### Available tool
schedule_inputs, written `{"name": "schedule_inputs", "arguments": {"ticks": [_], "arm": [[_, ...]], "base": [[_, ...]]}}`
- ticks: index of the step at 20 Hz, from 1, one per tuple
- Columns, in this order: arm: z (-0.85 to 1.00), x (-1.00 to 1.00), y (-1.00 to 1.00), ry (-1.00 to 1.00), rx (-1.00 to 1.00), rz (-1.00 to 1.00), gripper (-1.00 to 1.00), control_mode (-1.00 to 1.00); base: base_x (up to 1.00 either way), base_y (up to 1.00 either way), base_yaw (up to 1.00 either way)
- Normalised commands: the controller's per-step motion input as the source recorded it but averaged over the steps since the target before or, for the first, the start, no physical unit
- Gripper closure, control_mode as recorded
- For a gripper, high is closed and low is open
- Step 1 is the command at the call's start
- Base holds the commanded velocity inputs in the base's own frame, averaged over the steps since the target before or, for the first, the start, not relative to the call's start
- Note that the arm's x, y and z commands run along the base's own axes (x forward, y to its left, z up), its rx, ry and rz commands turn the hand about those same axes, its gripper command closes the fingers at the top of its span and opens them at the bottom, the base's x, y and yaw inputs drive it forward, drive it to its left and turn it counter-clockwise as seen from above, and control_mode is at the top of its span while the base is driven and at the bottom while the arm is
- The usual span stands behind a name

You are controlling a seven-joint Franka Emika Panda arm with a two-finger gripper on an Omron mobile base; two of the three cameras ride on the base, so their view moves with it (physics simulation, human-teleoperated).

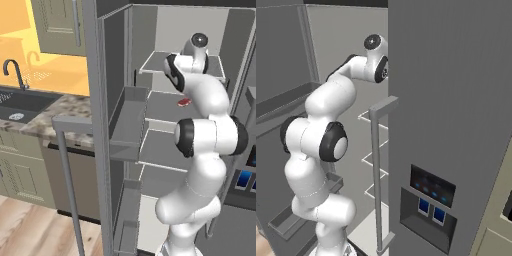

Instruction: Transport the fish and lime to the fridge. Place the fish on the rack containing meat and place the lime on the rack containing the vegetable, ensuring meats and vegetables are on different racks.

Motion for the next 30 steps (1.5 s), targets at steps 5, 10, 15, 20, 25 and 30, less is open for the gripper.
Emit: {"name": "schedule_inputs", "arguments": {"ticks": [5,10,15,20,25,30], "arm": [[-0.20,0.46,-0.09,0.04,0.00,0.00,1.00,-1.00],[-0.49,0.36,-0.03,0.00,0.00,0.00,-1.00,-1.00],[-0.44,-0.19,0.00,0.03,0.00,0.00,-1.00,-1.00],[-0.46,-0.51,0.00,0.01,0.00,0.00,-1.00,-1.00],[-0.25,-0.34,0.00,0.00,0.00,0.00,-1.00,-1.00],[-0.21,-0.52,0.02,0.00,0.00,0.00,-1.00,-1.00]], "base": [[0.00,0.00,0.00],[0.00,0.00,0.00],[0.00,0.00,0.00],[0.00,0.00,0.00],[0.00,0.00,0.00],[0.00,0.00,0.00]]}}
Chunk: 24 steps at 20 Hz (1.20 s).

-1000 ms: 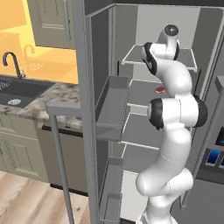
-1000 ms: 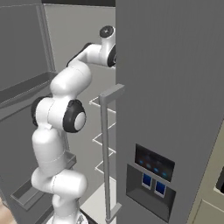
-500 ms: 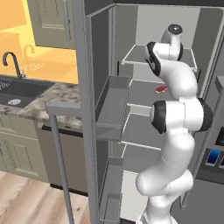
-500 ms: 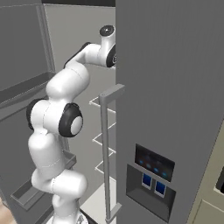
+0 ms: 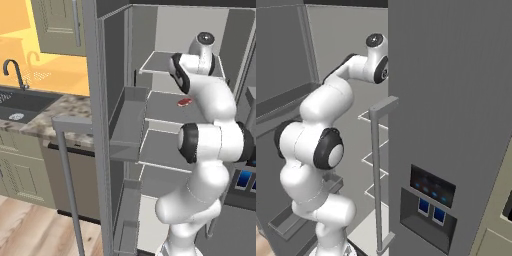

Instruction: Transport the fish and lime to the fridge. Place the fish on the rack containing meat and place the lime on the rack containing the vegetable, ensuring meats and vegetables are on different racks.

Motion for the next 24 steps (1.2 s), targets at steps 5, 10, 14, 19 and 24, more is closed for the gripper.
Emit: {"name": "schedule_inputs", "arguments": {"ticks": [5,10,14,19,24], "arm": [[-0.02,-0.80,0.19,0.00,0.00,-0.04,-1.00,-1.00],[0.00,-0.98,0.35,0.01,0.00,-0.05,-1.00,-1.00],[0.04,-1.00,0.27,0.09,0.00,0.00,-1.00,-1.00],[0.31,-1.00,0.01,0.03,0.03,0.00,-1.00,-1.00],[0.31,-1.00,0.05,0.07,0.05,0.00,-1.00,-1.00]], "base": [[0.00,0.00,0.00],[0.00,0.00,0.00],[0.00,0.00,0.00],[0.00,0.00,0.00],[0.00,0.00,0.00]]}}
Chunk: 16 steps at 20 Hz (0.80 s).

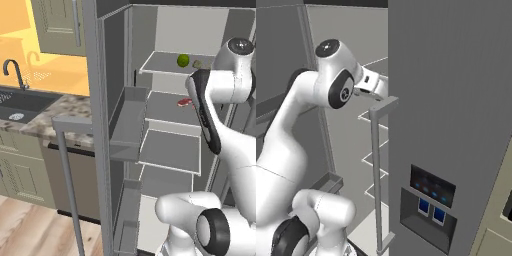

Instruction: Transport the fish and lime to the fridge. Place the fish on the rack containing meat and place the lime on the rack containing the vegetable, ensuring meats and vegetables are on different racks.

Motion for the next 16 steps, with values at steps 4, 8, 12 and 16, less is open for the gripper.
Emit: {"name": "schedule_inputs", "arguments": {"ticks": [4,8,12,16], "arm": [[0.04,-1.00,0.22,0.06,0.10,0.00,-1.00,-1.00],[0.21,-0.97,0.21,0.00,0.01,0.01,-1.00,-1.00],[0.21,-1.00,0.00,-0.03,0.00,0.05,-1.00,-1.00],[0.10,-0.77,0.09,0.01,0.00,0.06,-1.00,-1.00]], "base": [[0.00,0.00,0.00],[0.00,0.00,0.00],[0.00,0.00,0.00],[0.00,0.00,0.00]]}}
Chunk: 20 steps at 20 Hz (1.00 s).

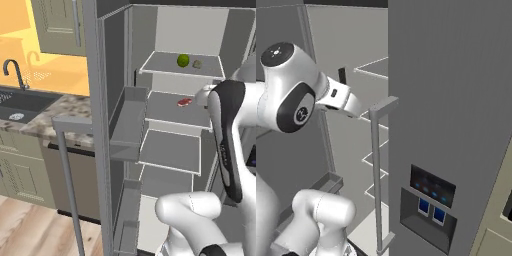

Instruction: Transport the fish and lime to the fridge. Place the fish on the rack containing meat and place the lime on the rack containing the vegetable, ensuring meats and vegetables are on different racks.

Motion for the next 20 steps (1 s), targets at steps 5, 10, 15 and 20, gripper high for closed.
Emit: {"name": "schedule_inputs", "arguments": {"ticks": [5,10,15,20], "arm": [[0.07,-0.90,0.00,-0.02,0.00,0.06,-1.00,-1.00],[0.00,-0.37,-0.06,-0.01,0.00,0.04,-1.00,1.00],[0.00,0.00,0.00,0.00,0.00,0.00,-1.00,1.00],[0.00,0.00,0.00,0.00,0.00,0.00,-1.00,1.00]], "base": [[0.00,0.00,0.00],[-0.43,-0.57,0.04],[-0.40,-1.00,-0.28],[-0.03,-0.42,-0.85]]}}
